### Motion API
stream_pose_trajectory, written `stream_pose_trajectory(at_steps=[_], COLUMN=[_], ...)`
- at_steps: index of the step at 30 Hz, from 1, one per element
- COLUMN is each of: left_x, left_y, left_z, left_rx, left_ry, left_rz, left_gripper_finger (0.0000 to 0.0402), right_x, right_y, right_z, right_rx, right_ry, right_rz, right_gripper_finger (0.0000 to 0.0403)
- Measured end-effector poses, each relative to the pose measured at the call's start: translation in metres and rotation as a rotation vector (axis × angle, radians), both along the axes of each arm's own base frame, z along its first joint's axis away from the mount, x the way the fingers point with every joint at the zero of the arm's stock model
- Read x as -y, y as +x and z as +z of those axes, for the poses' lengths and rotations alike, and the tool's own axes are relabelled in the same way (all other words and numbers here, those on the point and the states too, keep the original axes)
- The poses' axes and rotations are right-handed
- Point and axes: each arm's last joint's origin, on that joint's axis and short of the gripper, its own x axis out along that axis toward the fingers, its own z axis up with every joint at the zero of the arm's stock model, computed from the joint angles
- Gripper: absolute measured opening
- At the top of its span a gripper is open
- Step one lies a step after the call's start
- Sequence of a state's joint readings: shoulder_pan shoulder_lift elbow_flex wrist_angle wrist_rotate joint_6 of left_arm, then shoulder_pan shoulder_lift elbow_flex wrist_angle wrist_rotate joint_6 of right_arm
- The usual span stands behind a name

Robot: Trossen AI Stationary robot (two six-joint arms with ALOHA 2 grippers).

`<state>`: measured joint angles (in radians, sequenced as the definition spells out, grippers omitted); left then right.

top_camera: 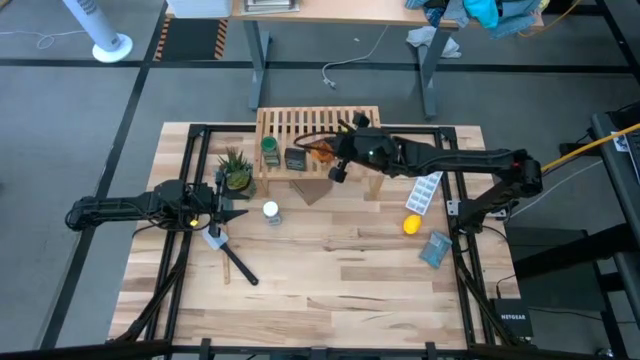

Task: Shelf spices
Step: Put the orange seasoning bag on the shelf

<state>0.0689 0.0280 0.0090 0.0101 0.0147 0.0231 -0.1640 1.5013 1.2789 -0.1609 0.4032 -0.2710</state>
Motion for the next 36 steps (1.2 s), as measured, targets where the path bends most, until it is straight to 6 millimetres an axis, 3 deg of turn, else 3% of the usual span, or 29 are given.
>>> stream_pose_trajectory(at_steps=[10, 27, 36], left_x=[0.0, 0.0, 0.0], left_y=[0.0, 0.0, 0.0], left_z=[0.0, 0.0, 0.0], left_rx=[0.0, 0.0, 0.0], left_ry=[0.0, 0.0, -0.001], left_rz=[0.0, 0.0, 0.0], left_gripper_finger=[0.018, 0.018, 0.018], right_x=[0.0, 0.006, 0.022], right_y=[-0.006, -0.005, -0.01], right_z=[0.012, 0.009, -0.028], right_rx=[0.056, 0.056, 0.054], right_ry=[-0.01, 0.011, 0.041], right_rz=[0.003, 0.028, 0.033], right_gripper_finger=[0.0, 0.0, 0.0])
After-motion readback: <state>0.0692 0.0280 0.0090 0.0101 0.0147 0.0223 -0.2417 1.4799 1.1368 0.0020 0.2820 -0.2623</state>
